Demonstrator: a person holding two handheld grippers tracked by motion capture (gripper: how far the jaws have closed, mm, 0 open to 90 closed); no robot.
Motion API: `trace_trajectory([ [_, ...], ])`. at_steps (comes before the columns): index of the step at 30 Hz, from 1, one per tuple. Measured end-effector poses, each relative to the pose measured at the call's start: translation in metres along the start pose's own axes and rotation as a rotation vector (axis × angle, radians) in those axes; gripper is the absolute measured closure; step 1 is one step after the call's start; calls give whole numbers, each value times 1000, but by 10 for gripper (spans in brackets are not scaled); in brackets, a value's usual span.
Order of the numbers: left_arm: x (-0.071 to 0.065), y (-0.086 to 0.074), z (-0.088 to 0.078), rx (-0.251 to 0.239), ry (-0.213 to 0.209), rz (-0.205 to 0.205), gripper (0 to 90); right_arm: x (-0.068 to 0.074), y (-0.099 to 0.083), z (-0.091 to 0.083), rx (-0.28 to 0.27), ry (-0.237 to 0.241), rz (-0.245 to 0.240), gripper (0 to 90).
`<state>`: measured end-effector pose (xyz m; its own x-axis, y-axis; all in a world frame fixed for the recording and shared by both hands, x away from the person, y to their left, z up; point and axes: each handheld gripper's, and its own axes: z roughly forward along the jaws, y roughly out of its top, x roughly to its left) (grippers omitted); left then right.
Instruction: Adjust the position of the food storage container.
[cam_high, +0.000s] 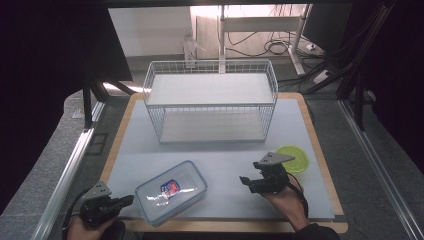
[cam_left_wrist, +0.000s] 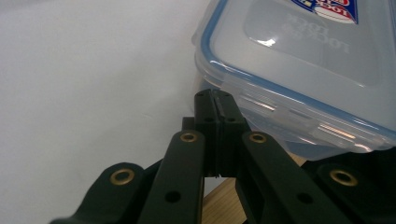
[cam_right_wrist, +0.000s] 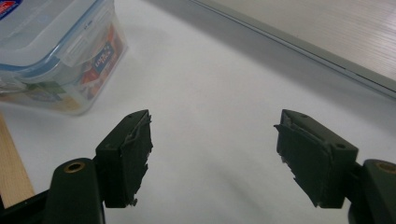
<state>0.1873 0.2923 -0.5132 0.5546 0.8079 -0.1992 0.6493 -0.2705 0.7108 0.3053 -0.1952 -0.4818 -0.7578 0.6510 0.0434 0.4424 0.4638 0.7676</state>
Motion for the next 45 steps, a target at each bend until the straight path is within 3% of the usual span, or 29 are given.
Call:
trace_trajectory([
  [6, -9, 6, 22, 73, 29, 20, 900, 11, 1, 3, 2, 31, -17, 271],
  [12, -13, 16, 34, 69, 12, 9, 900, 19, 1, 7, 11, 55, -32, 285],
  [13, -11, 19, 38, 63, 0, -10, 900, 21, 1, 7, 14, 62, -34, 296],
  [19, -7, 29, 49, 54, -9, -28, 900, 21, 1, 8, 18, 81, -21, 342],
  [24, -9, 39, 61, 52, -9, -17, 900, 21, 1, 8, 27, 92, -7, 370],
  [32, -16, 70, 92, 84, -13, 60, 900, 24, 1, 8, 28, 114, -22, 356],
  [38, -14, 88, 110, 86, -26, 80, 900, 18, 1, 3, 2, 150, 26, 344],
  [42, -15, 96, 118, 85, -31, 82, 900, 16, 1, 2, -5, 155, 42, 343],
  [45, -15, 103, 127, 81, -41, 96, 900, 15, 1, 0, -13, 132, 38, 350],
])
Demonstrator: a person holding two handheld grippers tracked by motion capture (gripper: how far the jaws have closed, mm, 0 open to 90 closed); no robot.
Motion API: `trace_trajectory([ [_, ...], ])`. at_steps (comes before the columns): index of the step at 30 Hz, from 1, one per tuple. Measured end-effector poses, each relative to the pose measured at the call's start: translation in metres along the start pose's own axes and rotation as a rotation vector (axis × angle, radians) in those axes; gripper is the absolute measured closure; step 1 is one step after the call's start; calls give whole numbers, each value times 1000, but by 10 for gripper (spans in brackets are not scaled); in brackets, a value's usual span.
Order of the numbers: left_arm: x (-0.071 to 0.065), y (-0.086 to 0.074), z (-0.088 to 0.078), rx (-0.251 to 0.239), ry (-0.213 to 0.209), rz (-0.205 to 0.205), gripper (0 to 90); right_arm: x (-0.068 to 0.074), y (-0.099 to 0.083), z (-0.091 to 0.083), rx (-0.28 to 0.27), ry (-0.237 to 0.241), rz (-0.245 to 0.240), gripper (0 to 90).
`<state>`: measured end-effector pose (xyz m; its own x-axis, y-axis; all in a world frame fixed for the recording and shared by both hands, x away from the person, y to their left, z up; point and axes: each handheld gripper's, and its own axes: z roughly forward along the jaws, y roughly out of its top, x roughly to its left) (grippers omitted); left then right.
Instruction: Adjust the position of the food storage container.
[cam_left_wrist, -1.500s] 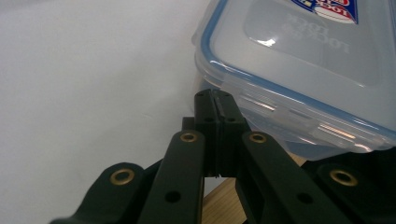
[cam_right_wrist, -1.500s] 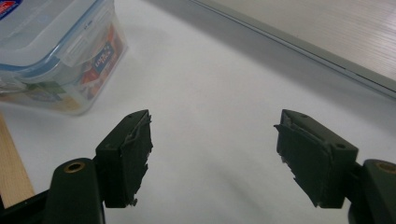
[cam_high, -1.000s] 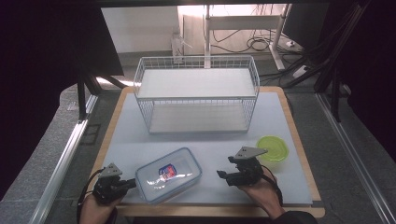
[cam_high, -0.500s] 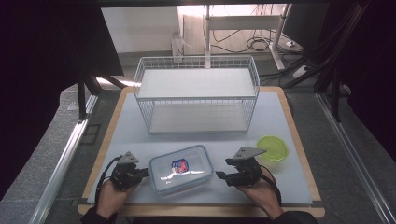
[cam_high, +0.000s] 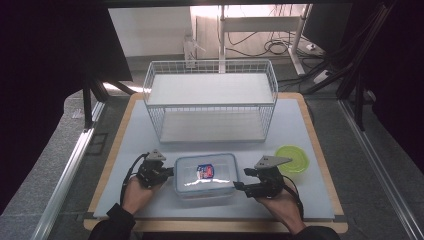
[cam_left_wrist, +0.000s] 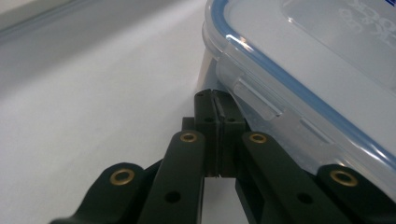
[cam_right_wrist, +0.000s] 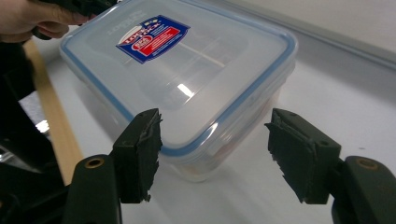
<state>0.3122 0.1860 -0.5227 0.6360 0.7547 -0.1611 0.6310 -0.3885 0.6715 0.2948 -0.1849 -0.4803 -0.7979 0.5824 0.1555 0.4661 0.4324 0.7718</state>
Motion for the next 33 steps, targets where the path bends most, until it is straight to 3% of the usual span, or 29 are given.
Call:
trace_trajectory([
  [4, -1, 13, 12, -2, -3, 23, 900, -6, -1, -6, 3, -68, -1, 373],
  [8, -3, 14, 13, 0, 1, 32, 897, -11, -1, -12, -12, -92, 10, 386],
  [11, -1, 10, 6, -18, 16, 26, 788, -15, -2, -16, -19, -102, 8, 385],
  [13, 1, 5, -9, -60, 56, 28, 678, -16, -2, -17, -24, -107, 5, 369],
  [15, 1, 3, -13, -74, 64, 33, 578, -17, -3, -19, -30, -111, 0, 346],
  [16, 2, -1, -19, -96, 73, 41, 578, -17, -3, -19, -30, -111, 0, 346],
  [18, 2, -6, -25, -120, 84, 42, 459, -18, -3, -21, -36, -115, 4, 314],
  [24, 2, -17, -37, -181, 62, 22, 171, -21, -8, -22, -47, -121, 1, 200],
  [29, -2, -27, -43, -188, 75, 36, 97, -21, -11, -21, -46, -117, -1, 150],
  [33, -6, -34, -45, -190, 108, 83, 69, -22, -13, -21, -41, -117, 1, 125],
])
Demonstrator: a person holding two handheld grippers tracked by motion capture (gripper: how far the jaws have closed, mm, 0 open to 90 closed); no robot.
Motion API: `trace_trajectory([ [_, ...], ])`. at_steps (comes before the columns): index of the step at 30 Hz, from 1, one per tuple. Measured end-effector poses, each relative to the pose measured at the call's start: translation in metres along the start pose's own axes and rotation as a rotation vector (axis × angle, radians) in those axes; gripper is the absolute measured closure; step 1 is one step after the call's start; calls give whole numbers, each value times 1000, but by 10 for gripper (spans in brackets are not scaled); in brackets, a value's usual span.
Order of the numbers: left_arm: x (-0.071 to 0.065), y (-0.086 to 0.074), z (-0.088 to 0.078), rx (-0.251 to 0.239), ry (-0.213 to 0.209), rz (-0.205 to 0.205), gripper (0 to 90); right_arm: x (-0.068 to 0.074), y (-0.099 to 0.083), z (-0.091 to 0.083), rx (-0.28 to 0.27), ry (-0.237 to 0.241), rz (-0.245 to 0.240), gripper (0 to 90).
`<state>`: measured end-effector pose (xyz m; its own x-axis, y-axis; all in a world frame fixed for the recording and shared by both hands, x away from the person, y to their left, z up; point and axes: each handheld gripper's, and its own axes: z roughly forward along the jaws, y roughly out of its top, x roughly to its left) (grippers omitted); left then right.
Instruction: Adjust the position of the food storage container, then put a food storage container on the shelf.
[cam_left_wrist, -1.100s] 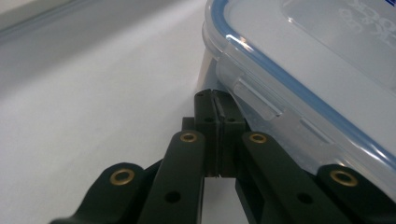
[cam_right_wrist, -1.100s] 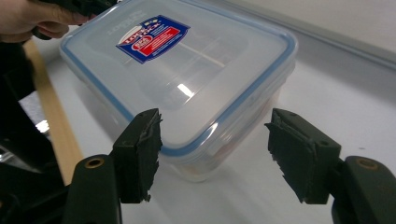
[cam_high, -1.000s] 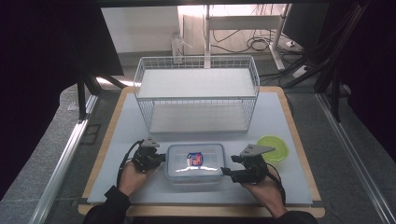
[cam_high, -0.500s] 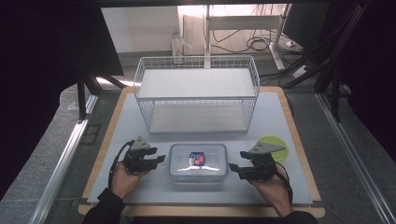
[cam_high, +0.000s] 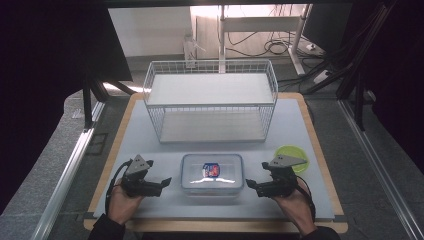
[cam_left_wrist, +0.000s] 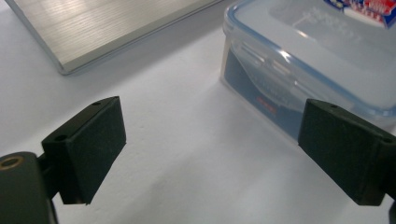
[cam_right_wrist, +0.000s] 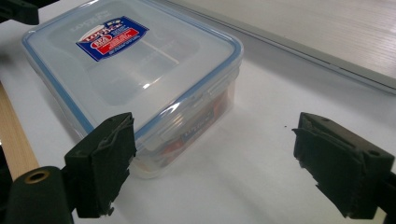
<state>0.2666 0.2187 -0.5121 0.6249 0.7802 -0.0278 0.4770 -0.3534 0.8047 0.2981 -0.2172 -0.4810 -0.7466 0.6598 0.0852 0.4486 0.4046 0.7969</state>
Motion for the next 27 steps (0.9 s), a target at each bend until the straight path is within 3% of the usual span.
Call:
trace_trajectory([
  [4, 0, -3, -1, -2, -1, 9, 61, -1, -2, 2, 9, 2, -4, 116],
  [8, 1, -2, -3, -36, 30, 14, 65, 0, -2, 3, 12, 1, -9, 113],
  [12, 4, -3, -2, -44, 15, -7, 43, 0, -1, 3, 12, 1, -14, 98],
  [16, 3, -2, 1, -43, 5, 10, 30, 1, 0, 4, 17, -5, -35, 89],
  [20, 0, 5, 0, -47, -22, 7, 27, 3, 3, 5, 7, -2, -24, 74],
  [27, -5, 27, 4, -23, -119, 0, 20, 6, 10, 10, 31, 32, -8, 29],
])
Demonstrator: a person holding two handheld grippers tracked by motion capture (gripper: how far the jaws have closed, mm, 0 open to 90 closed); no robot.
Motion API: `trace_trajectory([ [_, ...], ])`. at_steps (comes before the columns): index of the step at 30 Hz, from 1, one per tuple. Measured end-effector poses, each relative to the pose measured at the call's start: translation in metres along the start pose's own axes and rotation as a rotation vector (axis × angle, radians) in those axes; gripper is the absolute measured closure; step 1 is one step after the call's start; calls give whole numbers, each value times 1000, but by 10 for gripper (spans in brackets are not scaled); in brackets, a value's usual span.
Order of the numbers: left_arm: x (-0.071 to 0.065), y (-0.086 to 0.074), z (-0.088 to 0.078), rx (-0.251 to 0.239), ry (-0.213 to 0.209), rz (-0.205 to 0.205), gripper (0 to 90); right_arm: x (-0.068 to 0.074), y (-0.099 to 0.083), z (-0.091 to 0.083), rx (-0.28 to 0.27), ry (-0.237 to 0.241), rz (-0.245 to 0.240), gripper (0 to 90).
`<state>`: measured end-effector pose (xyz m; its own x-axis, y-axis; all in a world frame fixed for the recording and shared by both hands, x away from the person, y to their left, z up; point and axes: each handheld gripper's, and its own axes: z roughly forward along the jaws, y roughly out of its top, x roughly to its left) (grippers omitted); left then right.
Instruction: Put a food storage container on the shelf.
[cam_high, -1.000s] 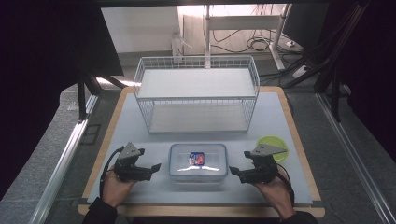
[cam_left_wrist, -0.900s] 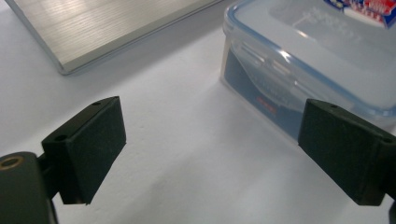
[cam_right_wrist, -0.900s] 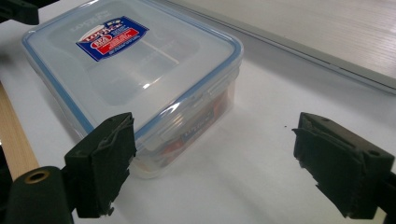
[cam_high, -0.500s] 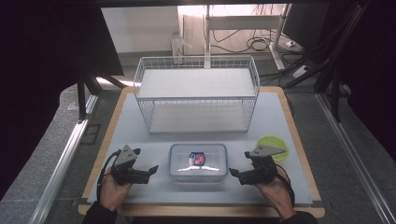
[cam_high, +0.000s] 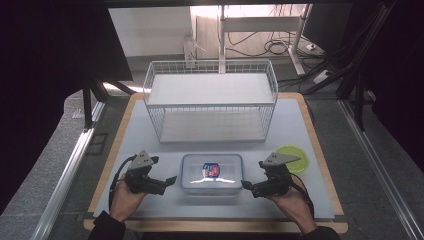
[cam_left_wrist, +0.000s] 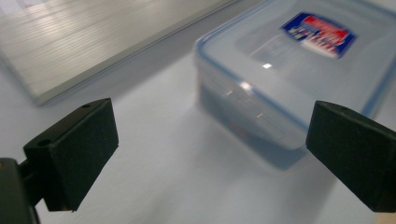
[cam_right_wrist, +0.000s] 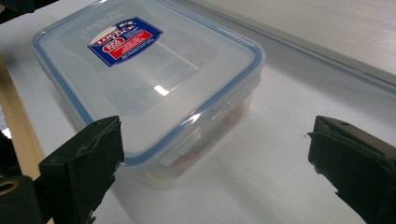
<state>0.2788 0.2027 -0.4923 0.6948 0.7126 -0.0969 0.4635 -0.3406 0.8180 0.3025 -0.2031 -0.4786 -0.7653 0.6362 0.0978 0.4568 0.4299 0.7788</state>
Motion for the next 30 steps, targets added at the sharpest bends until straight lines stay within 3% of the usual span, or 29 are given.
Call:
trace_trajectory([
  [4, 1, 8, 13, 22, -109, -35, 18, 3, 7, 7, 40, 16, 22, 26],
  [6, 3, 8, 21, 46, -128, -46, 19, 4, 8, 9, 45, 25, 19, 26],
  [13, 8, 10, 45, 100, -233, -106, 24, -3, 13, 28, 105, 126, 111, 52],
  [14, 9, 11, 50, 109, -272, -124, 15, -7, 13, 34, 115, 154, 140, 62],
  [16, 10, 11, 55, 114, -305, -141, 16, -8, 13, 36, 117, 170, 154, 64],
  [17, 11, 12, 60, 134, -349, -160, 14, -10, 14, 41, 124, 198, 178, 70],
  [22, 11, 9, 62, 139, -369, -201, 3, -12, 15, 49, 147, 250, 233, 79],
  [25, 8, 10, 58, 148, -356, -186, 25, -14, 15, 48, 157, 262, 255, 107],
  [29, 5, 8, 50, 141, -343, -202, 114, -11, 13, 39, 172, 262, 287, 193],
  [30, 1, 8, 46, 145, -331, -186, 121, -10, 13, 38, 175, 260, 289, 206],
])
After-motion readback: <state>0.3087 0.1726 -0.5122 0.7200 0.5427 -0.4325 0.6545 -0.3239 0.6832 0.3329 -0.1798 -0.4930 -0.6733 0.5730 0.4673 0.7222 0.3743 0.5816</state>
